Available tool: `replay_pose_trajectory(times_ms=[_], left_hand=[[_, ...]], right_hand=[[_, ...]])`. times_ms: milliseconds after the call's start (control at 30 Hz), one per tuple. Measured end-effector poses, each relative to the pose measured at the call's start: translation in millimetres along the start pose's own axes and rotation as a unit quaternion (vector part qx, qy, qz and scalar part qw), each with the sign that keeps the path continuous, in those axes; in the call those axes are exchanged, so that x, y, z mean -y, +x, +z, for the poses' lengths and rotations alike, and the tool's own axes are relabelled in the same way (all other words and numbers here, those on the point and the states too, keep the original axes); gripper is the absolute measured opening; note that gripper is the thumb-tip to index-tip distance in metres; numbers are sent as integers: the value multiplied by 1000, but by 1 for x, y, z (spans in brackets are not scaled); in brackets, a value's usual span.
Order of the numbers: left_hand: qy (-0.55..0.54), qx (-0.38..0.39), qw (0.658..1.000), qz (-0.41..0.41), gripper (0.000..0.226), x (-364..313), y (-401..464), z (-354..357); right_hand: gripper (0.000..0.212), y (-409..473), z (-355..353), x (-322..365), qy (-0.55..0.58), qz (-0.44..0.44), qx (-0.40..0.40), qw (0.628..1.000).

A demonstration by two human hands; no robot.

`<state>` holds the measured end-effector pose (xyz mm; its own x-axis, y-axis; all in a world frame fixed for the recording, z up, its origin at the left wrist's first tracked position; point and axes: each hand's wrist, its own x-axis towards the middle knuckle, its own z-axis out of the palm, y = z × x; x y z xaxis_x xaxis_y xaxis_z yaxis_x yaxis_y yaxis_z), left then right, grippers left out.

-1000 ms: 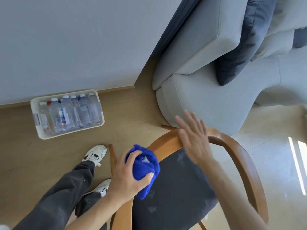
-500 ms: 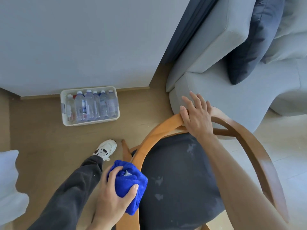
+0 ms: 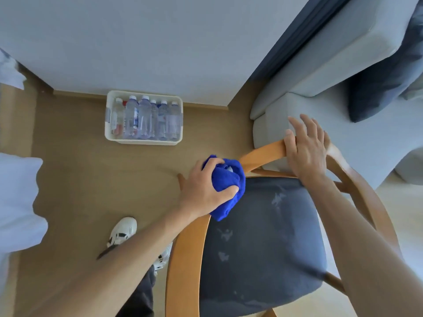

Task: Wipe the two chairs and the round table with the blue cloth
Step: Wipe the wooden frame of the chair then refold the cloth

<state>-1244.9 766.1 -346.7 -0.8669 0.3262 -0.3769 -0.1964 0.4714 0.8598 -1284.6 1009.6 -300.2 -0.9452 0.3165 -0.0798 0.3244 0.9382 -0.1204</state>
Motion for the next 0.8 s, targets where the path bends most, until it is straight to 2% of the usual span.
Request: replay_pose_trajectory(times_ms=[167,300,400,467,600,800], left_hand=[[17,-64,998,-19,62,37,-100,-12],[-13,-111,986,-125,79,60,-180,0],[-3,-129,977,-168,83,70,-211,12],[0,-135,975,-174,85,70,-212,15],[-5,-135,975,-175,81,68,-208,16],[-38,-115,981,-153,75,78,-212,17]], right_hand=[[63,-2,-3,3,8,0,2,1000],[61,-3,-4,3,-10,-5,29,1000],[61,-10,-7,11,-33,5,38,999],[63,-22,-5,25,-92,-36,39,994],[52,-72,24,72,-204,-195,88,955],[47,-186,63,129,-94,-255,144,951]])
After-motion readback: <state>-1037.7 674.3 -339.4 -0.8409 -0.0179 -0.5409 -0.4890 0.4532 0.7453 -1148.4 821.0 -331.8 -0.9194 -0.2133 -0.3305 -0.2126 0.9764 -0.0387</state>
